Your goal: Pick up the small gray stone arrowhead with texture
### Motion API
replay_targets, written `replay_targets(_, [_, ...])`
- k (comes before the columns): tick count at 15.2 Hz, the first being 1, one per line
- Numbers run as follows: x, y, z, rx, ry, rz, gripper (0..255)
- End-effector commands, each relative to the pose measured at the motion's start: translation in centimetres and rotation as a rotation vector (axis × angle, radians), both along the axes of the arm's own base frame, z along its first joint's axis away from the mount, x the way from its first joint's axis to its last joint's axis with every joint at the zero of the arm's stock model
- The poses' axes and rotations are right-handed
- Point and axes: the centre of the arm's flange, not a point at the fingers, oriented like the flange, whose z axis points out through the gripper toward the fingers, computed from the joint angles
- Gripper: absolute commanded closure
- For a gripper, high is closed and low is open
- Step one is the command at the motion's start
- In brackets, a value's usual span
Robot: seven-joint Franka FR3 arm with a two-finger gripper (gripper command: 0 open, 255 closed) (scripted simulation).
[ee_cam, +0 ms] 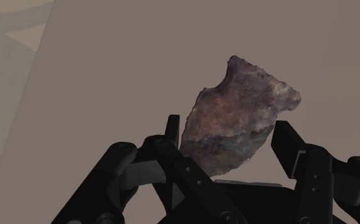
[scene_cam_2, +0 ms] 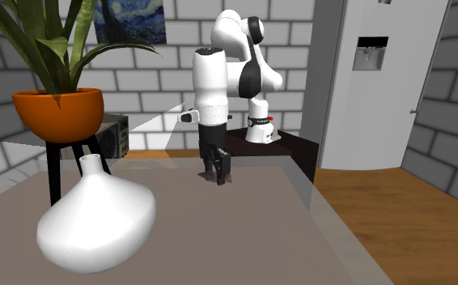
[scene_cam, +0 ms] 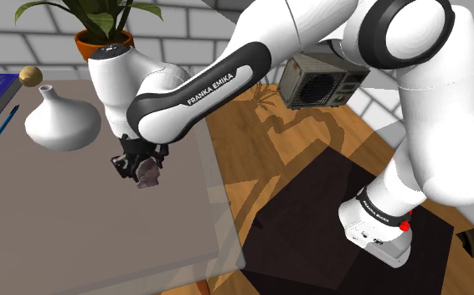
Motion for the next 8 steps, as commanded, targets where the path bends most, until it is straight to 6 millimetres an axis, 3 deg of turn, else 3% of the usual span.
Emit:
replay_targets(1, [0.0,0.1,1.1,0.0,0.0,0.0,255])
replay_targets(8, [0.0,0.1,4.8,0.0,0.0,0.0,255])
